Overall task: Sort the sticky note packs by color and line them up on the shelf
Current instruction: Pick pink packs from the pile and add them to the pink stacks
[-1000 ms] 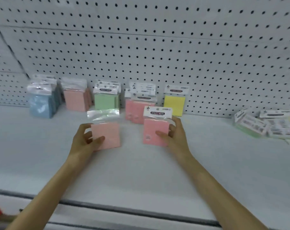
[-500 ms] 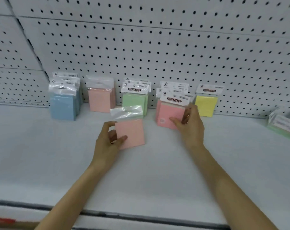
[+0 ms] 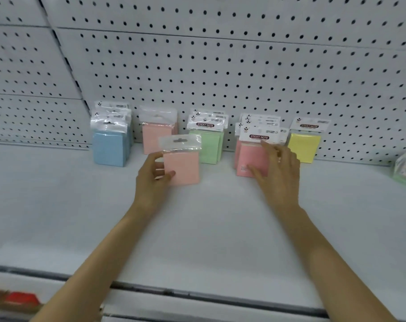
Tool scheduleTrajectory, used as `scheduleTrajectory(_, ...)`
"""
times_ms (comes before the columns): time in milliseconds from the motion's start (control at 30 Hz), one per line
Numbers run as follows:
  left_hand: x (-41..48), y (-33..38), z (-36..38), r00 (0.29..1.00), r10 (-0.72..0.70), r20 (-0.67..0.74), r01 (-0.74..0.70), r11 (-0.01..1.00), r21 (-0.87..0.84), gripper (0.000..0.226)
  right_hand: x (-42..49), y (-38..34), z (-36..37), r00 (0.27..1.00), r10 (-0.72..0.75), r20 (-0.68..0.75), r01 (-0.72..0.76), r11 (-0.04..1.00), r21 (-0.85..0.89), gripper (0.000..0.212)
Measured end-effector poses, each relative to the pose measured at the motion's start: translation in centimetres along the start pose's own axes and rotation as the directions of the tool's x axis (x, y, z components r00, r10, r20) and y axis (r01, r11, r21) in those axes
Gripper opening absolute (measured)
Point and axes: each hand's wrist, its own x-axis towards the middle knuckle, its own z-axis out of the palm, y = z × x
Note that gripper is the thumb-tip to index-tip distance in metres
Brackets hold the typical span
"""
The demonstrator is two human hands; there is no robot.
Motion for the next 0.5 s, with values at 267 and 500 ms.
scheduleTrajectory(267, 6.1, -0.9, -2.8, 0.996, 0.036, -0.081, -0.017, 0.975, 0.221, 0.062, -0.5, -2.2, 0.6, 0.991, -0.13, -0.002, 0.129, 0.982, -0.137, 0.056)
scheduleTrajectory(500, 8.6, -2.2, -2.1, 0.994, 0.067, -0.088, -0.033, 0.941, 0.337, 0.068, -0.7, -4.0, 1.8, 0.979, -0.205, 0.012, 0.205, 0.971, -0.127, 0.06)
